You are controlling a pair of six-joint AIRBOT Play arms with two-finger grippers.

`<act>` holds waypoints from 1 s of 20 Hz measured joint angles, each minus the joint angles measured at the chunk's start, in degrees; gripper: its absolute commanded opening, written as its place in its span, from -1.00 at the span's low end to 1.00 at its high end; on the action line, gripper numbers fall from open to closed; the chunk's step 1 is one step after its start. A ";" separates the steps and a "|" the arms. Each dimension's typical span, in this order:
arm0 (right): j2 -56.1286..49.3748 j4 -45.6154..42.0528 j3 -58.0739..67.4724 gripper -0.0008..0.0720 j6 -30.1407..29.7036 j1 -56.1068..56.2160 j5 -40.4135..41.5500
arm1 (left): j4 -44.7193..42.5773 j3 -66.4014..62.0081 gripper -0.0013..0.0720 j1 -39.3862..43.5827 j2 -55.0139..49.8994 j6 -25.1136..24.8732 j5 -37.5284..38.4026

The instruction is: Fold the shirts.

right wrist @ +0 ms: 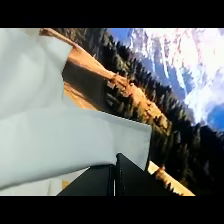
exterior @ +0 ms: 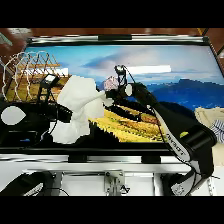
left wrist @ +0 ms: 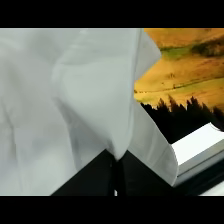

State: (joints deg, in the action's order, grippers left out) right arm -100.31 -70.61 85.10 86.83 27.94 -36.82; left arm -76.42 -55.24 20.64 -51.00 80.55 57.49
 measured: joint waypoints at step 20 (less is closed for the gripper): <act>60.70 -2.54 0.09 -0.77 0.17 -0.02 3.61 | 15.65 -47.67 -0.84 0.11 -0.26 -1.64 -9.31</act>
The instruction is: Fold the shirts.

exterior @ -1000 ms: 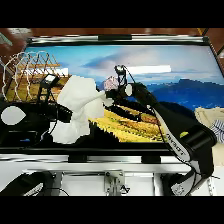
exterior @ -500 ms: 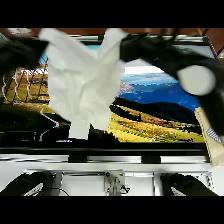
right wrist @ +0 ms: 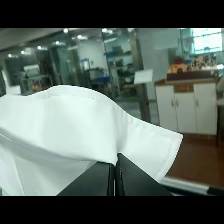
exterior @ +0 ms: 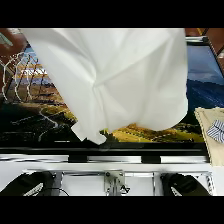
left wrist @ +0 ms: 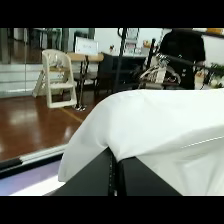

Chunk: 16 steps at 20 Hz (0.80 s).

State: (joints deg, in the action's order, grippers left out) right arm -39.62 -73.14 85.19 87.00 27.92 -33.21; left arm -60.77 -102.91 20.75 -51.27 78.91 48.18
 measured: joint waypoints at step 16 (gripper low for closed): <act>-28.61 -1.53 -0.07 -0.77 6.71 -0.02 -52.43 | -15.58 27.71 -0.84 -0.07 -16.44 9.79 24.76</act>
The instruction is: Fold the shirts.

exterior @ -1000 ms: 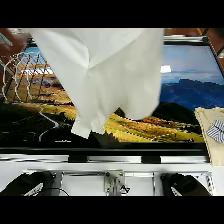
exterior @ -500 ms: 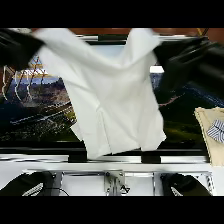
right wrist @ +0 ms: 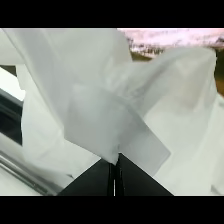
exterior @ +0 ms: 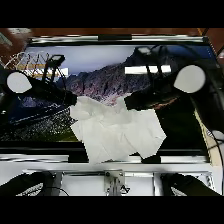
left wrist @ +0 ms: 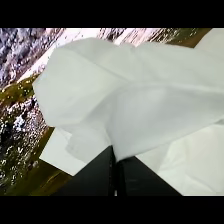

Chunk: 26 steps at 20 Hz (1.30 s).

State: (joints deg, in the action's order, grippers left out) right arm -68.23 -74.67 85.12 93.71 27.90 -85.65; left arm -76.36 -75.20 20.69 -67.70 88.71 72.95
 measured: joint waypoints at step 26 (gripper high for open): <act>-6.62 -18.75 -17.05 0.70 5.84 14.80 8.22 | -0.20 13.88 -0.84 -5.35 -2.03 -3.26 -12.57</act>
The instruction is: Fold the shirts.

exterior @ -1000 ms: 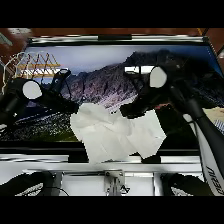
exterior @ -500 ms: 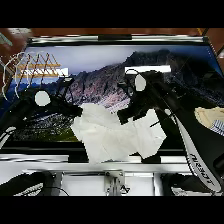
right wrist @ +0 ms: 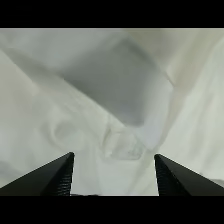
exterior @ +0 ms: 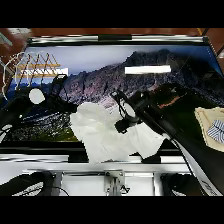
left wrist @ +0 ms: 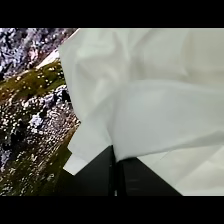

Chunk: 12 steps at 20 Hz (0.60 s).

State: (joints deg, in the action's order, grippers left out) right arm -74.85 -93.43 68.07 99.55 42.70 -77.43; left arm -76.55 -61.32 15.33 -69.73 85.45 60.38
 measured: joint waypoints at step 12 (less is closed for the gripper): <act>5.01 -11.65 -14.60 0.70 9.86 0.44 19.74 | 2.32 0.00 -0.84 -1.27 0.00 -2.01 -1.07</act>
State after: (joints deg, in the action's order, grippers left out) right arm -69.84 -105.08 53.47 109.40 43.13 -57.69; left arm -74.24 -61.32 14.06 -69.73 83.44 59.31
